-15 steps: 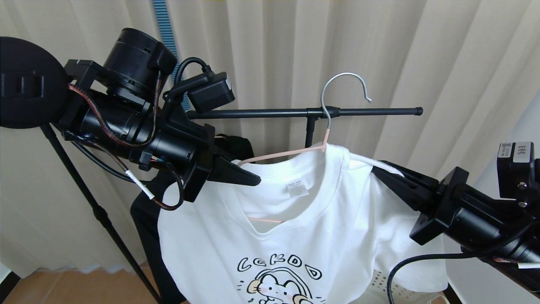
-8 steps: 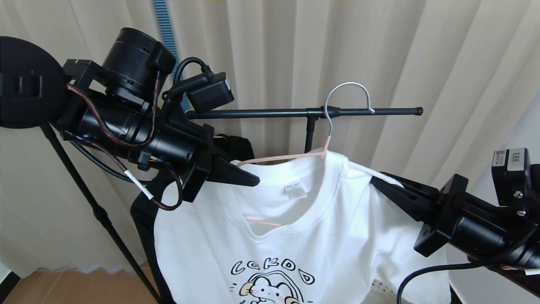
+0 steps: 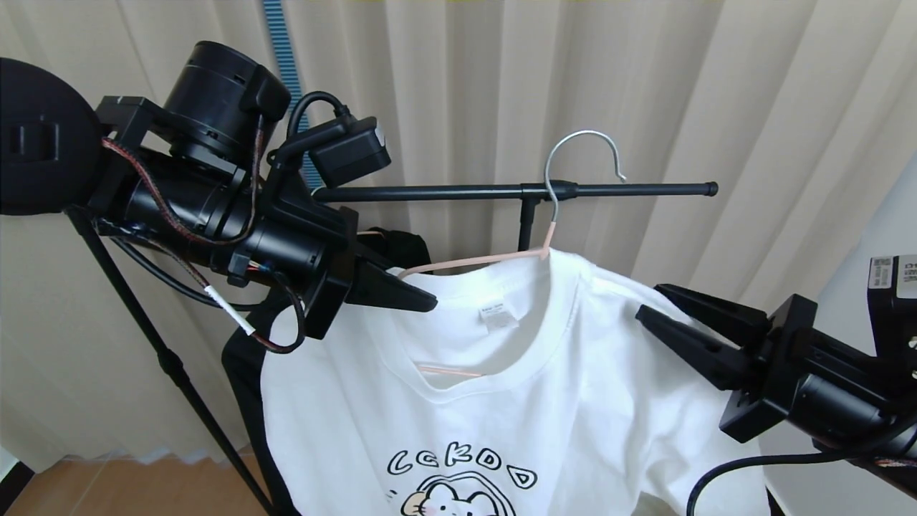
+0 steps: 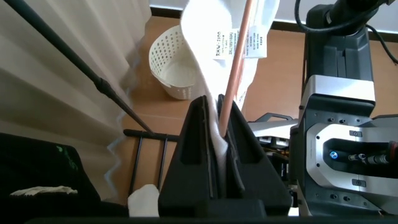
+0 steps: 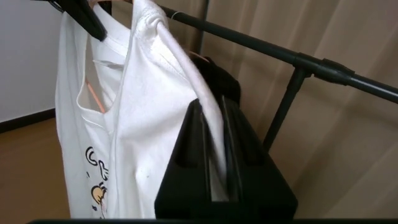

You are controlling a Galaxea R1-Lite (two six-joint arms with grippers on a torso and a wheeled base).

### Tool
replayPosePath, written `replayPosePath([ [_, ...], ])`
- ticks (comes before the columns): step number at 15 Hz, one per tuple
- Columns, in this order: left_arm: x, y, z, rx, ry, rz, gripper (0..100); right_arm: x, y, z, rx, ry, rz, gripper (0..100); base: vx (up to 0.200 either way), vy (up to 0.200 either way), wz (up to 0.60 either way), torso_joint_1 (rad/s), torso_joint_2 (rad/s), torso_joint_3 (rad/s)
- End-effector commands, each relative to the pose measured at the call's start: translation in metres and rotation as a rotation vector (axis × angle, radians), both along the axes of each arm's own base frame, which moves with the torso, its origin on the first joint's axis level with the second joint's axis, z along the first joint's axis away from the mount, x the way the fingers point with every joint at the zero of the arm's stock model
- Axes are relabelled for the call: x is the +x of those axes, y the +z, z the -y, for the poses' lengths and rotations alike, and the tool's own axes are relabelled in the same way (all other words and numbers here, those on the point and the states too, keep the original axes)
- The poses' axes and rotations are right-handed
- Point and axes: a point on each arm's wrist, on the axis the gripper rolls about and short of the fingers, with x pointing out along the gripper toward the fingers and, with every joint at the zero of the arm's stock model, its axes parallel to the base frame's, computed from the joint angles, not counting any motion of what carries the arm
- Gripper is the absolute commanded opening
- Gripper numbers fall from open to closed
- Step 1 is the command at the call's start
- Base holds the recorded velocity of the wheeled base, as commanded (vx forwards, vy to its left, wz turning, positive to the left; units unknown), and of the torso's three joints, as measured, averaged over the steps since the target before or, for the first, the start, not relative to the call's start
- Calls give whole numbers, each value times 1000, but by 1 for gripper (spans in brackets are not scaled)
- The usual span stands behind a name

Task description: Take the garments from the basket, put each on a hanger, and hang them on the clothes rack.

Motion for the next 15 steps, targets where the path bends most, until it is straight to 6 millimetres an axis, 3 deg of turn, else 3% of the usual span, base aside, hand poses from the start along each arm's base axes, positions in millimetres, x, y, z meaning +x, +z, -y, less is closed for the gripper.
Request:
replayPosePath([
  [1,-1,1,-1,-4,-1,2,0,0,-1,0,-5,3,-8,100,0,0,0,0,0,0],
  [8,-4,6,-9,-13,28,9,0,-3,6,6,1,8,-27,100,0,0,0,0,0,0],
  [12,-15,7,-26,-54,72,74,0,-21,30,32,-17,112,-165,100,0,0,0,0,0,0],
  [15,-30,3,-36,-86,97,109,0,-16,31,43,-38,109,-269,100,0,0,0,0,0,0],
])
